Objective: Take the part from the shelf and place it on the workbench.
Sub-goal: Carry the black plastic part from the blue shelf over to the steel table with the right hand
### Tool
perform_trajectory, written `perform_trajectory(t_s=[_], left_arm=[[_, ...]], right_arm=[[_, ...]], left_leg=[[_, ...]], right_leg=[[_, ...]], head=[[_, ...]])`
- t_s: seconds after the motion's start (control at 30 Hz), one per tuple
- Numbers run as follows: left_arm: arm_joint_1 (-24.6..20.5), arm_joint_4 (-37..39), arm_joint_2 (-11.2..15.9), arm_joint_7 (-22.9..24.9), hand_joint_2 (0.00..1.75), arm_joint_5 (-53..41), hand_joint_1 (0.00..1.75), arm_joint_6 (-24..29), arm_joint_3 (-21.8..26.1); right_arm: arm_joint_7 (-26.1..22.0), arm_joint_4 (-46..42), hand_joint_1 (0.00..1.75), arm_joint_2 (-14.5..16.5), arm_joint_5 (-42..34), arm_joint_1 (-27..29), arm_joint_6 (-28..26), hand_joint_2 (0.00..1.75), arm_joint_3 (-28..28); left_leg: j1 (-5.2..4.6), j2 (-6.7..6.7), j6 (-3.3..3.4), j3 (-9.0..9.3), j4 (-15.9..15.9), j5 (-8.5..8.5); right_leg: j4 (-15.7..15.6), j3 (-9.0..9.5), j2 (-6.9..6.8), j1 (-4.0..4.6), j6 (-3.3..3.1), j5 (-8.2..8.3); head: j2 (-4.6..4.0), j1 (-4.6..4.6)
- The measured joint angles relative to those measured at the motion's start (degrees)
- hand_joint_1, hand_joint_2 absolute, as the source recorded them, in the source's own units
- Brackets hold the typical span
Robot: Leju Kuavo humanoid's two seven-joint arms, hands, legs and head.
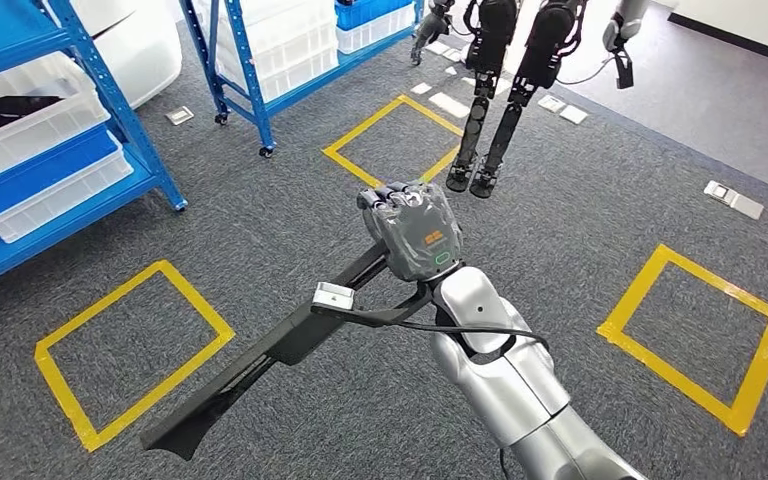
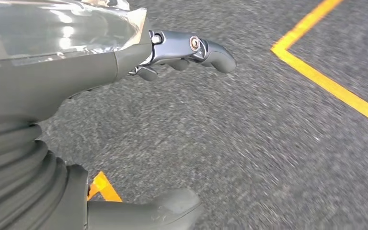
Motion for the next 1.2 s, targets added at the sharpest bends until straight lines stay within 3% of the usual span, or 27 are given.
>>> perform_trajectory(t_s=[0.07,0.1,0.17,0.2,0.27,0.33,0.4,0.43,0.47,0.53,0.6,0.63,0.67,0.7,0.73,0.77,0.83,0.9,0.93,1.0,1.03,1.1,1.13,1.2], left_arm=[[-0.2,0.0,0.0,0.3,1.75,-0.4,0.0,-0.1,-0.1],[-0.3,0.0,0.0,0.5,1.75,-0.6,0.0,-0.2,-0.1],[-0.6,0.0,0.0,0.9,1.75,-1.0,0.0,-0.3,-0.2],[-0.8,-0.1,0.0,1.1,1.75,-1.2,0.0,-0.4,-0.4],[-1.2,-0.1,0.0,1.6,1.75,-1.7,0.0,-0.6,-0.6],[-1.3,-0.1,0.0,2.0,1.75,-2.2,0.0,-0.8,-0.7],[-1.3,-0.1,0.1,2.5,1.75,-2.6,0.0,-0.9,-1.0],[-1.4,-0.1,0.1,2.7,1.75,-2.9,0.0,-1.0,-1.2],[-1.6,-0.1,0.2,2.8,1.75,-3.1,0.0,-1.1,-1.4],[-2.0,-0.1,0.2,3.0,1.75,-3.7,0.0,-1.2,-1.7],[-2.4,-0.1,0.2,3.2,1.75,-4.4,0.0,-1.4,-2.1],[-2.6,-0.2,0.2,3.3,1.75,-4.7,0.0,-1.6,-2.4],[-2.9,-0.2,0.1,3.4,1.75,-5.1,0.0,-1.7,-2.6],[-3.2,-0.2,0.0,3.6,1.75,-5.5,0.0,-1.8,-2.9],[-3.5,-0.3,0.0,3.9,1.75,-5.8,0.0,-1.9,-3.2],[-3.8,-0.4,0.0,4.0,1.75,-6.0,0.0,-1.9,-3.4],[-4.0,-0.5,0.1,4.3,1.75,-6.3,0.0,-2.0,-3.6],[-4.1,-0.5,0.2,4.6,1.75,-6.4,0.0,-2.0,-3.8],[-4.1,-0.5,0.2,4.6,1.75,-6.4,0.0,-2.0,-3.9],[-4.2,-0.5,0.2,4.5,1.75,-6.4,0.0,-2.0,-3.9],[-4.3,-0.6,0.3,4.5,1.75,-6.4,0.0,-2.0,-3.9],[-4.5,-0.6,0.3,4.4,1.75,-6.5,0.0,-2.1,-3.9],[-4.6,-0.6,0.3,4.4,1.75,-6.6,0.0,-2.1,-4.0],[-4.9,-0.6,0.2,4.3,1.75,-6.6,0.0,-2.1,-3.9]], right_arm=[[0.4,-0.6,1.75,-0.3,0.4,0.0,0.0,1.75,-0.3],[0.6,-0.9,1.75,-0.4,0.6,0.1,0.0,1.75,-0.5],[0.8,-1.3,1.75,-0.8,0.9,0.4,0.0,1.75,-1.0],[0.9,-1.5,1.75,-1.1,1.0,0.6,0.0,1.75,-1.3],[1.1,-2.0,1.75,-1.4,1.3,0.9,0.0,1.75,-1.8],[1.5,-2.5,1.75,-1.5,2.0,1.3,0.0,1.75,-2.0],[2.0,-2.9,1.75,-1.7,2.8,2.0,0.2,1.75,-2.2],[2.3,-3.2,1.75,-1.8,3.2,2.5,0.2,1.75,-2.4],[2.5,-3.5,1.75,-2.0,3.6,2.9,0.3,1.75,-2.7],[3.0,-4.2,1.75,-2.3,4.2,3.5,0.3,1.75,-3.2],[3.4,-5.1,1.75,-2.6,4.7,4.1,0.3,1.75,-3.7],[3.7,-5.6,1.75,-2.8,5.0,4.5,0.3,1.75,-4.1],[3.8,-6.1,1.75,-3.1,5.2,5.0,0.3,1.75,-4.5],[3.9,-6.7,1.75,-3.5,5.5,5.6,0.3,1.75,-5.0],[3.9,-7.3,1.75,-3.9,5.7,6.1,0.3,1.75,-5.5],[4.0,-7.9,1.75,-4.3,5.9,6.4,0.3,1.75,-5.9],[4.0,-8.8,1.75,-4.9,6.2,7.1,0.2,1.75,-6.6],[4.1,-9.4,1.75,-5.4,6.5,8.1,0.2,1.75,-7.1],[4.1,-9.6,1.75,-5.7,6.6,8.6,0.2,1.75,-7.3],[4.2,-10.0,1.75,-6.1,6.7,9.3,0.2,1.75,-7.7],[4.2,-10.3,1.75,-6.3,6.7,9.5,0.2,1.75,-7.9],[4.1,-10.8,1.75,-6.5,6.6,9.5,0.1,1.75,-8.2],[4.1,-10.9,1.75,-6.6,6.6,9.6,0.1,1.75,-8.3],[3.9,-11.0,1.75,-6.8,6.5,9.7,0.1,1.75,-8.6]], left_leg=[[-0.33,1.23,-0.49,0.18,0.0,-0.29],[-0.49,1.84,-0.75,0.3,0.0,-0.44],[-0.51,3.02,-1.26,0.55,0.0,-0.72],[-0.34,2.56,-1.55,0.59,0.2,-1.12],[0.02,-0.47,-1.99,-0.61,3.4,-3.41],[0.15,-3.58,-2.2,-3.87,10.6,-7.09],[0.17,-4.36,-2.33,-6.83,16.0,-8.56],[0.21,-4.47,-2.33,-7.0,15.8,-7.58],[0.33,-4.71,-2.31,-6.13,13.4,-5.62],[0.87,-7.19,-2.41,-2.87,5.9,-1.73],[1.14,-9.65,-2.4,-1.12,1.9,-0.52],[0.98,-9.91,-2.23,-1.02,1.7,-0.67],[0.82,-9.16,-1.83,-1.02,1.6,-0.5],[0.71,-8.34,-1.34,-0.93,1.3,-0.25],[0.69,-7.57,-0.78,-0.82,1.0,0.01],[0.68,-6.67,-0.27,-0.73,0.7,0.23],[0.37,-4.83,0.3,-0.68,0.5,0.32],[0.02,-2.86,0.42,-0.68,0.5,0.25],[-0.07,-1.95,0.45,-0.66,0.5,0.21],[-0.14,-0.31,0.36,-0.59,0.5,0.09],[-0.27,0.39,0.19,-0.52,0.5,-0.05],[-0.61,1.65,-0.36,-0.31,0.6,-0.37],[-0.75,2.29,-0.67,-0.13,0.6,-0.53],[-0.58,3.25,-1.26,0.21,0.6,-0.87]], right_leg=[[-6.3,3.42,-2.17,0.51,-0.24,1.71],[-7.6,4.06,-2.55,0.72,-0.53,1.98],[-7.9,4.07,-1.07,0.69,-1.14,2.22],[-8.0,4.14,-0.33,0.45,-1.38,2.34],[-8.3,4.38,1.03,-0.12,-2.13,2.6],[-8.3,4.39,2.45,-0.14,-2.61,2.66],[-8.2,4.44,4.22,-0.05,-2.69,2.68],[-8.2,4.46,5.11,-0.06,-2.68,2.68],[-8.0,4.48,5.99,-0.11,-2.66,2.67],[-7.5,4.25,7.56,-0.07,-2.5,2.61],[-7.1,3.62,8.91,0.11,-1.96,2.68],[-7.2,3.28,9.56,0.12,-1.53,2.85],[-7.4,3.03,10.25,0.08,-1.06,3.08],[-7.3,2.72,10.08,0.02,-0.68,3.15],[-6.6,2.18,8.89,0.11,-0.51,2.78],[-4.5,1.01,7.04,0.25,-0.51,1.78],[2.9,-2.72,3.32,0.35,-0.79,-1.43],[9.4,-5.84,2.32,0.2,-0.61,-3.6],[9.9,-5.91,2.16,0.11,-0.34,-3.54],[3.8,-2.47,1.16,-0.05,0.34,-1.33],[-0.7,0.12,-0.48,0.0,0.45,-0.08],[-6.7,3.54,-2.94,0.44,0.13,1.63],[-7.6,4.02,-3.31,0.68,-0.2,1.91],[-7.8,3.91,-1.71,0.52,-0.84,2.29]], head=[[0.0,-0.04],[0.0,-0.05],[0.0,-0.1],[0.0,-0.11],[0.0,-0.19],[0.0,-0.29],[0.0,-0.33],[0.0,-0.34],[0.0,-0.34],[0.0,-0.37],[0.0,-0.33],[0.0,-0.32],[0.0,-0.29],[0.0,-0.33],[0.0,-0.21],[0.0,0.01],[0.0,0.38],[0.0,0.45],[0.0,0.47],[0.0,0.49],[0.0,0.51],[0.0,0.4],[0.0,0.33],[0.0,0.2]])
